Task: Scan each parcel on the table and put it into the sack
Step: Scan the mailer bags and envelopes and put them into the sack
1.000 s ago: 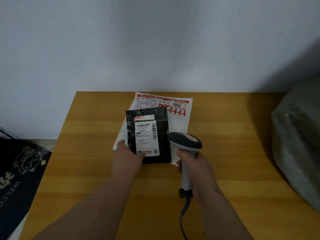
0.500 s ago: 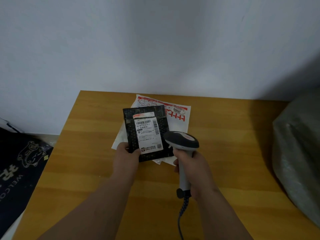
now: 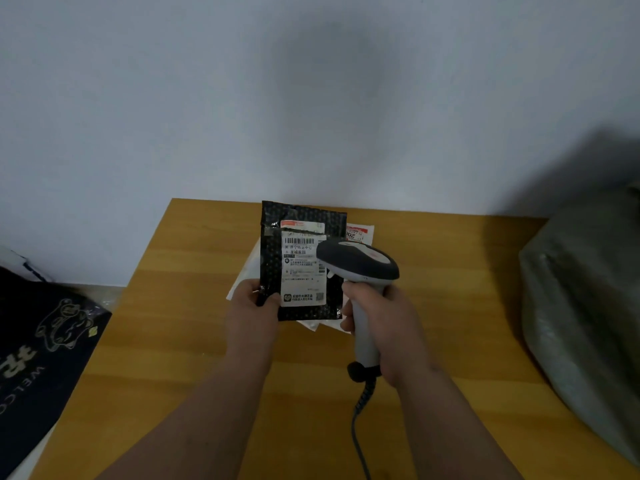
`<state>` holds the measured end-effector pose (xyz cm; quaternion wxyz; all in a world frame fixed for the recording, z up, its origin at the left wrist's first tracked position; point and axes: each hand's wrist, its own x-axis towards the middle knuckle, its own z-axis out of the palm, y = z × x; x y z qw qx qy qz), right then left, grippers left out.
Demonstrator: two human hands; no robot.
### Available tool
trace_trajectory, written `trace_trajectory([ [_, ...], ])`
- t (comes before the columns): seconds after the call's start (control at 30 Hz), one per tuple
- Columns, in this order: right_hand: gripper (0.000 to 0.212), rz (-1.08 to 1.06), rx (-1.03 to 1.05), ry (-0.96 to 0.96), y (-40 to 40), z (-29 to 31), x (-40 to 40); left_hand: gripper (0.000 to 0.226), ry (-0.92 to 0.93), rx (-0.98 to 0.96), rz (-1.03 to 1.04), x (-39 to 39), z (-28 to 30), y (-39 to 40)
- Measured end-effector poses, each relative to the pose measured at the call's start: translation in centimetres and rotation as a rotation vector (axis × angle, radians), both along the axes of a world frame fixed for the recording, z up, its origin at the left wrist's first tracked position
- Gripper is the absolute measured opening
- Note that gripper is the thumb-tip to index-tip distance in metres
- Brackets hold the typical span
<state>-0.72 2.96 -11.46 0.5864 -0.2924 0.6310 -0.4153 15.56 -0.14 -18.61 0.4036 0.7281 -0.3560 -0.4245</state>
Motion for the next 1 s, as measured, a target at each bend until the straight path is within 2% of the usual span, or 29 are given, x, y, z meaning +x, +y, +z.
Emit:
trace_trajectory([
  [0.37,0.018,-0.052,-0.053,0.052,6.3,3.1,2.0,0.017,0.043,-0.110,-0.063,1.6,2.6,5.0],
  [0.63,0.017,-0.119,-0.116,0.041,10.2,4.4,2.6,0.024,0.034,-0.189,-0.107,2.1,4.8,8.2],
  [0.8,0.015,-0.164,-0.166,0.009,12.6,5.4,2.5,0.020,0.035,-0.230,-0.145,1.7,6.3,10.6],
  [1.0,0.013,-0.187,-0.213,0.026,15.9,7.1,1.0,0.026,-0.053,-0.293,-0.198,0.0,8.4,13.0],
])
